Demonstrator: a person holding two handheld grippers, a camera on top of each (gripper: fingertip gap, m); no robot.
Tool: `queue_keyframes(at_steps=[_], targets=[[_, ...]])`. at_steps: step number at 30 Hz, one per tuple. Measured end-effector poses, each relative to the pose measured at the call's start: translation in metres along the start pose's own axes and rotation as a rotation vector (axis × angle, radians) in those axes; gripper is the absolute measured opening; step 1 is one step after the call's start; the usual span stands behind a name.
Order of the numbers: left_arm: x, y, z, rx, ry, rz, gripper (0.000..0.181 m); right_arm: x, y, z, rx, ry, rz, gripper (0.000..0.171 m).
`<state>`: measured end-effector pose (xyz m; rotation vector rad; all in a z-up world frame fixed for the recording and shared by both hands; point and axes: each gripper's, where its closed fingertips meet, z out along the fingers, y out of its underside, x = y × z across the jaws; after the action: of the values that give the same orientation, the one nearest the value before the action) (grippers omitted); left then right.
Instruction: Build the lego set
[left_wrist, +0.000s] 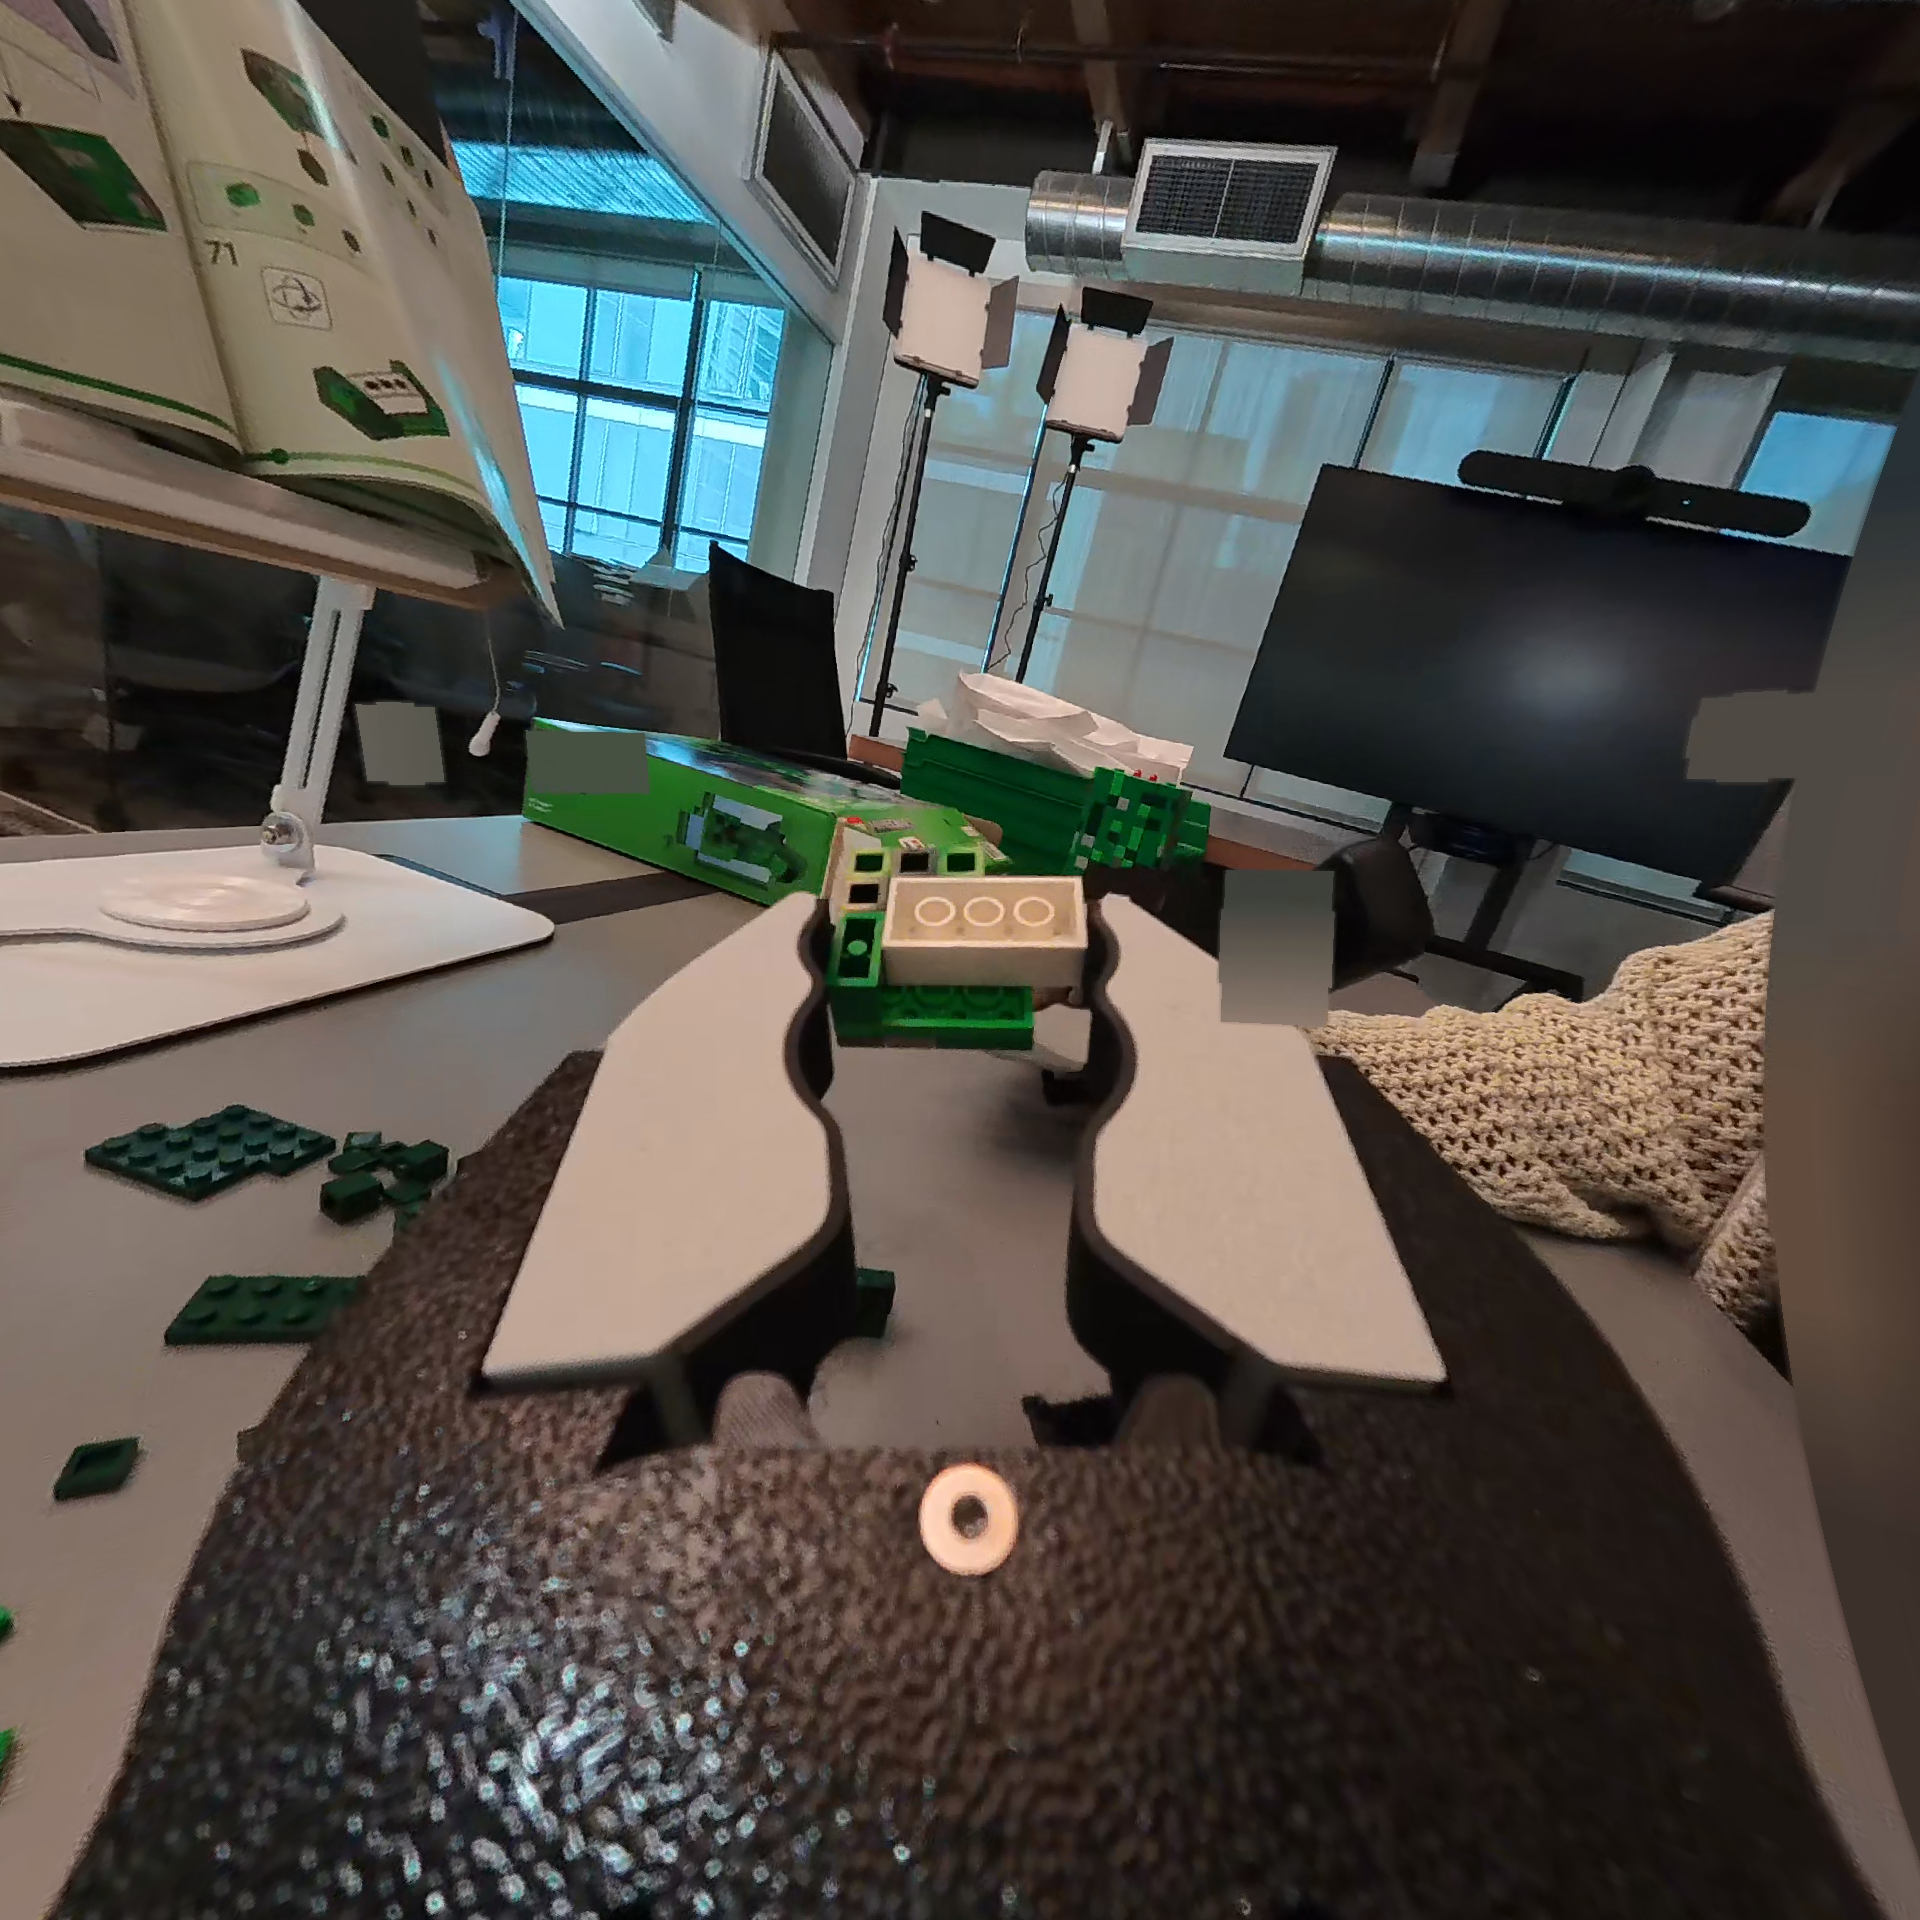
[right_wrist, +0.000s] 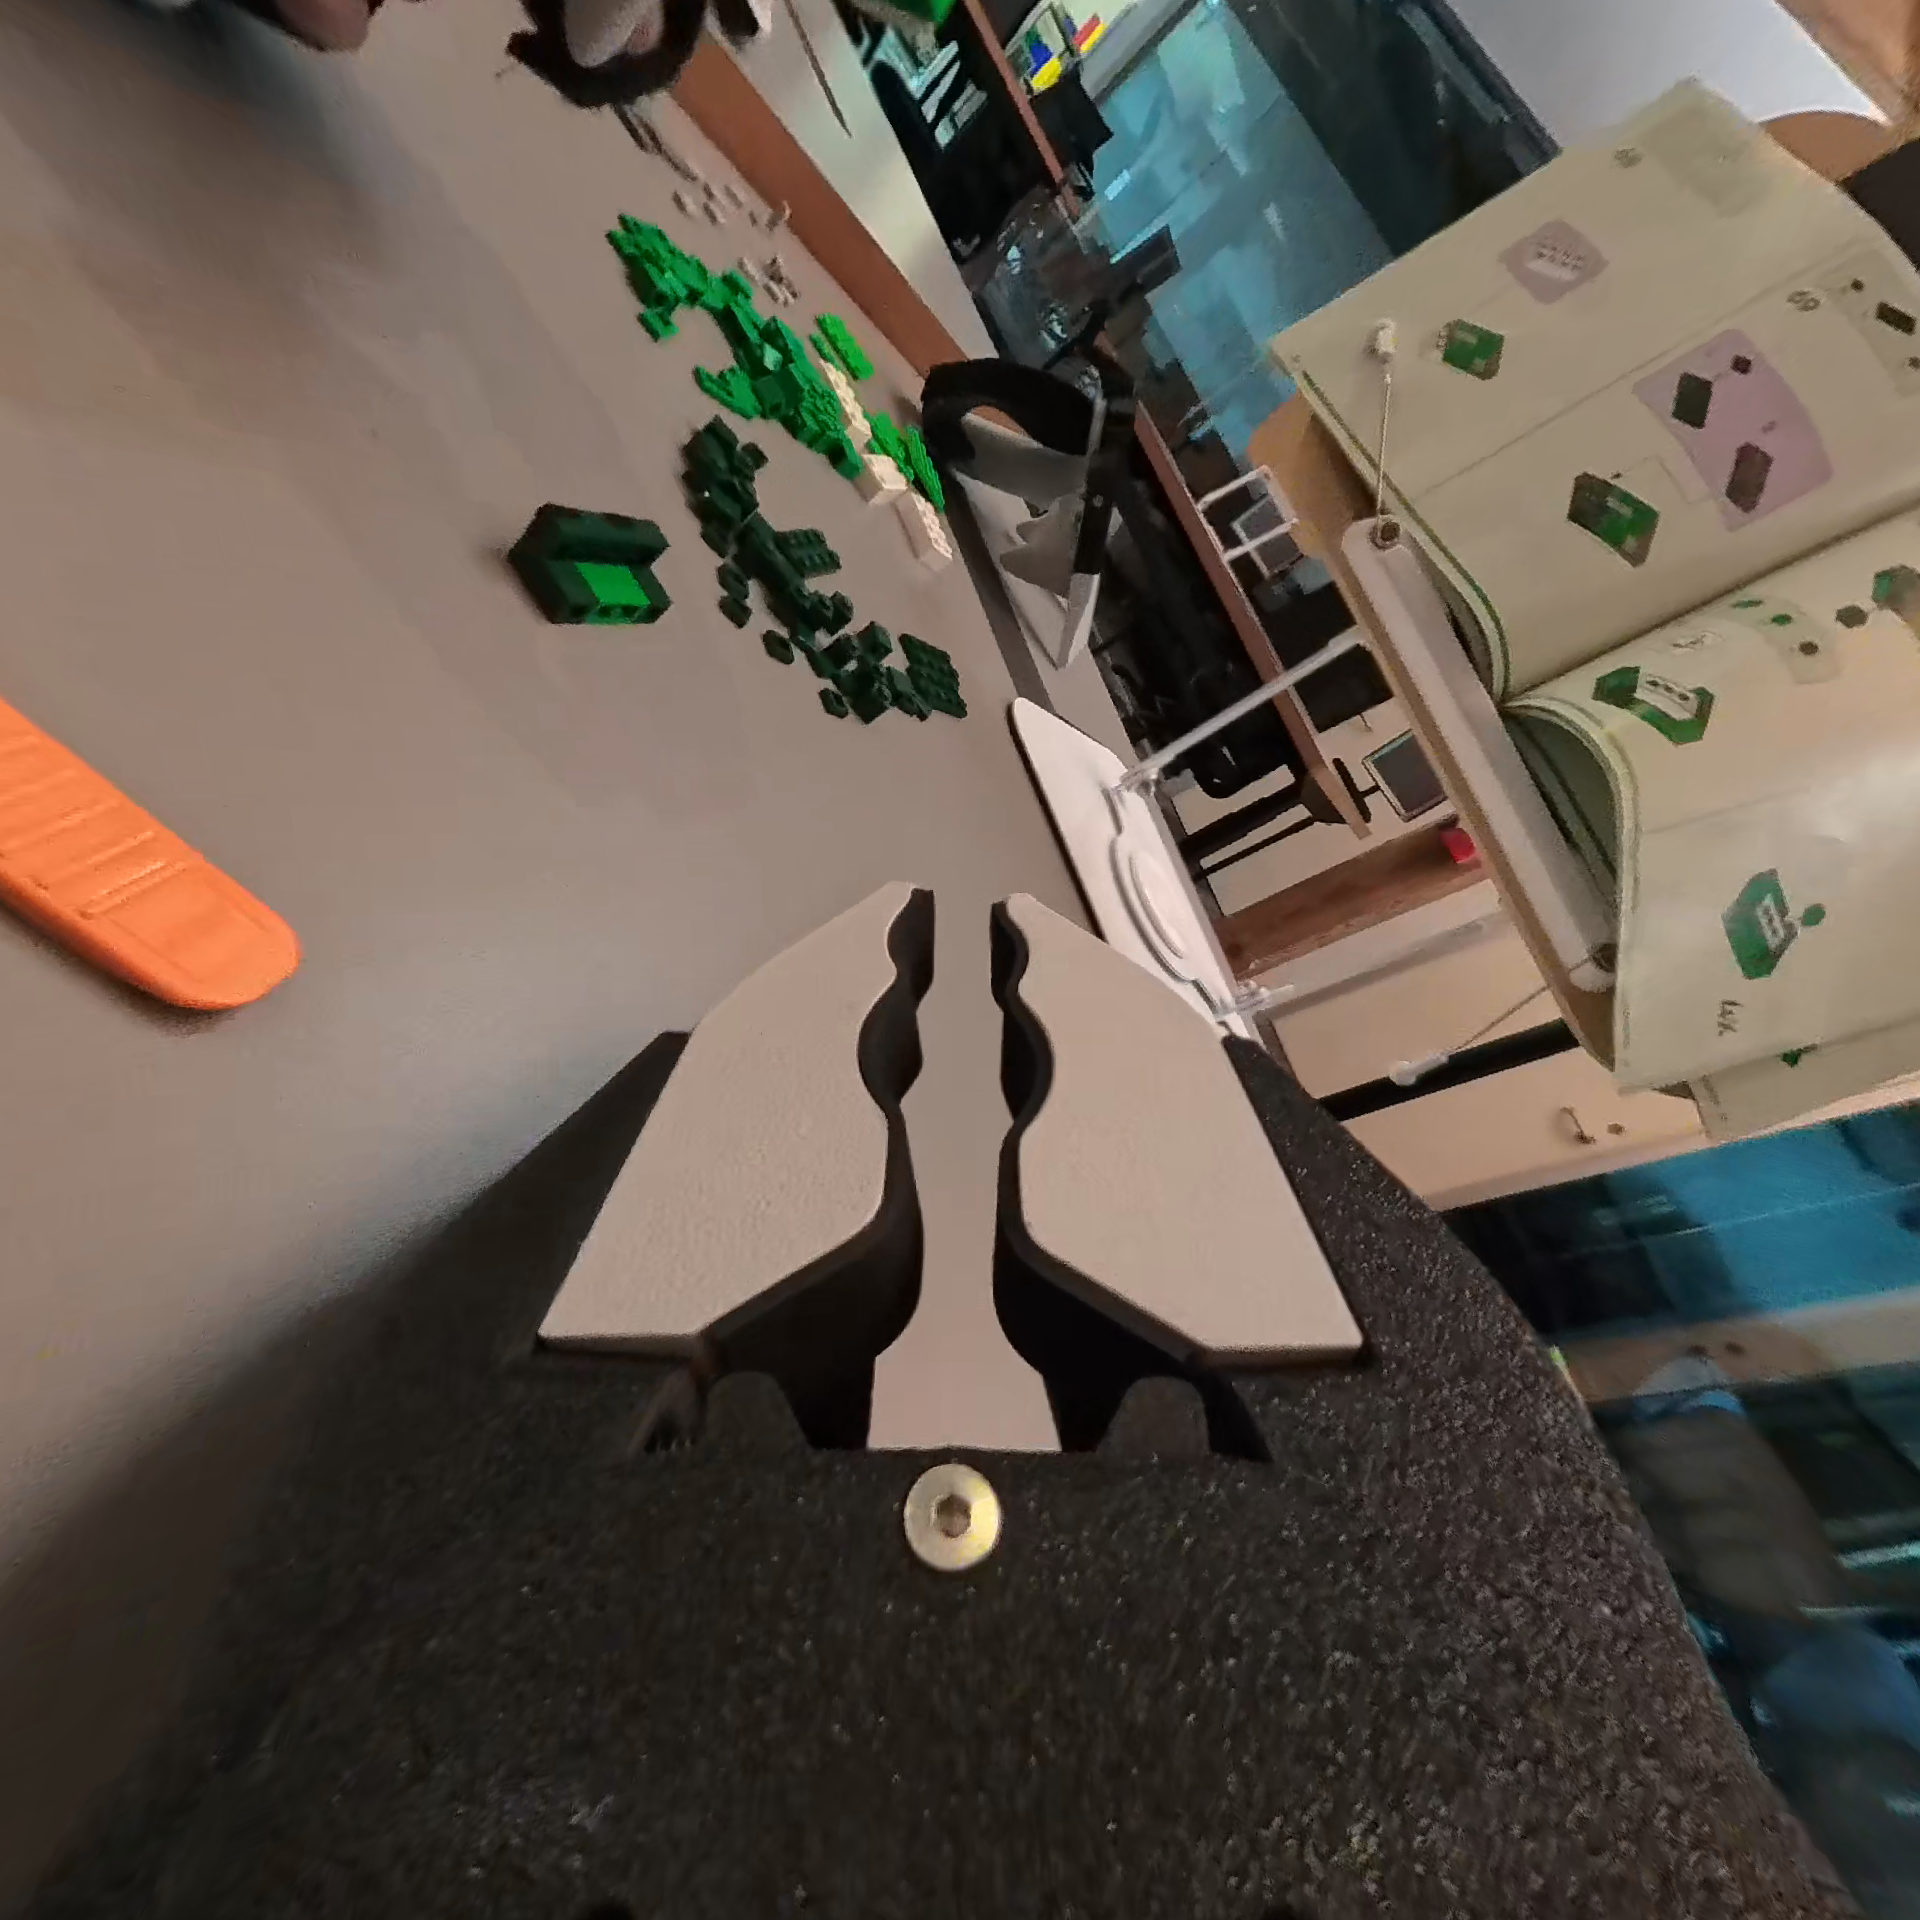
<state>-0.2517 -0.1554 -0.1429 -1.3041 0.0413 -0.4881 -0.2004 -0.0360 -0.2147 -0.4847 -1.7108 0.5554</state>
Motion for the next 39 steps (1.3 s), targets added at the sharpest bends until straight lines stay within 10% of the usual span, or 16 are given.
queue_keyframes(at_steps=[30, 39], targets=[[-0.004, -0.002, -0.002, 0.016, 0.001, -0.058, 0.045, 0.009, 0.005, 0.000, -0.055, 0.104, -0.111, 0.000], [-0.028, -0.016, -0.022, 0.074, -0.235, 0.083, 0.045, 0.010, 0.005, 0.000, -0.047, 0.098, -0.094, 0.000]])
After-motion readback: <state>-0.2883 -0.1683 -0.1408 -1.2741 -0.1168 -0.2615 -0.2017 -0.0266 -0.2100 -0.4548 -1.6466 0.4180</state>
